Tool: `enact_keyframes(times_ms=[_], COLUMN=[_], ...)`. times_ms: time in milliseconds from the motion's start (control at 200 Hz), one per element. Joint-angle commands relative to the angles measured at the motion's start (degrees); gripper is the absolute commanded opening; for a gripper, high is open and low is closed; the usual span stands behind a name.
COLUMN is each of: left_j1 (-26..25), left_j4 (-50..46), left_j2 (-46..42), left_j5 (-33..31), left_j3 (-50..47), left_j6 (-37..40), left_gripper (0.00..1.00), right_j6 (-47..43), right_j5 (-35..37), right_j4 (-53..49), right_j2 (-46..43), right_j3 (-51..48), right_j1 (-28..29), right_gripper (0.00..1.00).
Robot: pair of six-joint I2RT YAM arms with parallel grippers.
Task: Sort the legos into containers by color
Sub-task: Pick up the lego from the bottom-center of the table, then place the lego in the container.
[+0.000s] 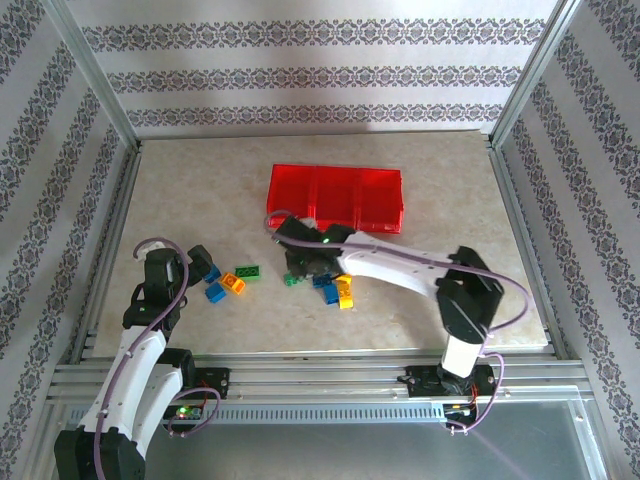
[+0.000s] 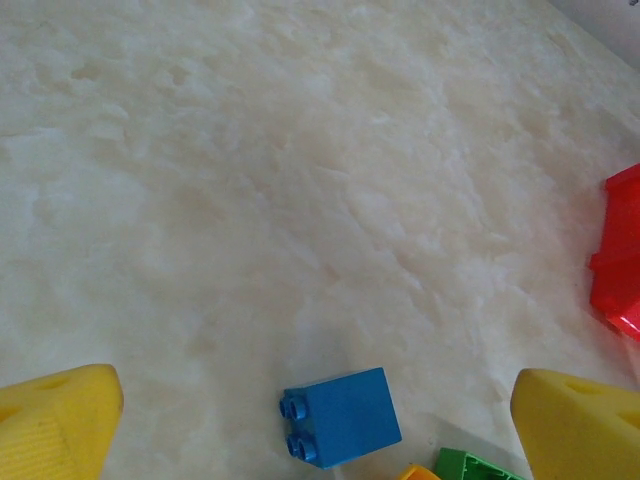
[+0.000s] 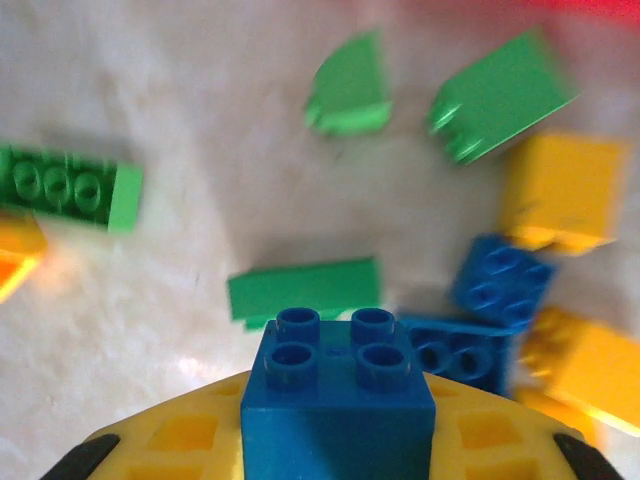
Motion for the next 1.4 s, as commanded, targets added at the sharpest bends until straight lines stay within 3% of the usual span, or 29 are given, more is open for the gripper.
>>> enact_keyframes(times_ms=[0, 285, 540, 924, 1149, 1399], left_j1=[-0.5, -0.5, -1.7, -9.7, -16.2, -18.2], left_j4=[2.7, 3.4, -1.6, -4.1, -6.3, -6.8], left_j2=[-0.4, 1.9, 2.2, 2.5, 4.6, 5.6], left_j5=[1.7, 3.0, 3.7, -1.1, -5.6, -6.3], left_j3=[1.6, 3.1, 6.9, 8.3, 9.7, 9.5], left_j6=[2.0, 2.8, 5.2, 4.2, 4.6, 4.3], left_gripper=[1.0, 1.0, 1.0, 1.0, 1.0, 1.0], right_j6=[-4.4, -10.1, -15.8, -19.8, -21.4, -22.0], right_j5=[5.8, 3.8, 0.3, -2.5, -1.9, -1.0], right_j4=[-1.6, 2.2, 2.6, 1.1, 1.1, 1.6], right_j2=[-5.0, -9.4, -1.2, 12.1, 16.0, 17.2], right_j3=[-1.8, -2.4, 4.9, 14.5, 16.1, 14.8], right_j1=[-5.5, -21.8, -31.4, -36.8, -37.1, -37.1], right_gripper=[0.19, 0.19, 0.18, 0.2, 0.25, 0.32])
